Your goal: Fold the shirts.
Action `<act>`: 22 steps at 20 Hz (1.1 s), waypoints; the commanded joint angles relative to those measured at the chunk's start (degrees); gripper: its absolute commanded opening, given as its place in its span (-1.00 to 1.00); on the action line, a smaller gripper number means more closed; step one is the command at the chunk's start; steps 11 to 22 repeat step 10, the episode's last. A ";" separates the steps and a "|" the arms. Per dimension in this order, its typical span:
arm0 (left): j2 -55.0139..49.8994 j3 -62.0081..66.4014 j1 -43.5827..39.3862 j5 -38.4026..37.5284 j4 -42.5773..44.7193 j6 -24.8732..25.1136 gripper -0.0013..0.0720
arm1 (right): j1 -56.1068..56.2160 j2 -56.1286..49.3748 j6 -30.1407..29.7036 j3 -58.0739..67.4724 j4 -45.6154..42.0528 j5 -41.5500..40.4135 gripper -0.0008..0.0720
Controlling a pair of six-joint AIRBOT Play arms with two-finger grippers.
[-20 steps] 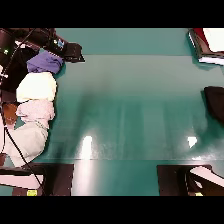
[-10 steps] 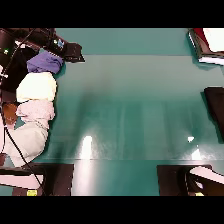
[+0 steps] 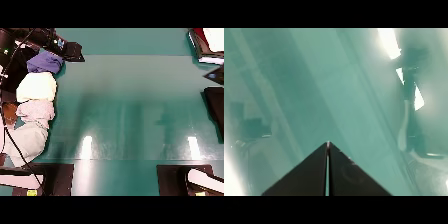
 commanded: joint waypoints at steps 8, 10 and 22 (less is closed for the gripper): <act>0.04 0.02 -0.02 2.27 0.00 0.02 -0.90 | 17.22 -0.02 -0.07 0.11 0.85 -0.13 -0.91; 0.04 0.00 -0.02 2.27 0.00 0.02 -0.90 | 17.16 -0.02 -0.07 0.11 0.72 1.20 -0.91; 0.04 0.00 -0.02 2.27 0.00 0.02 -0.90 | 17.16 -0.02 -0.07 0.11 0.72 1.20 -0.91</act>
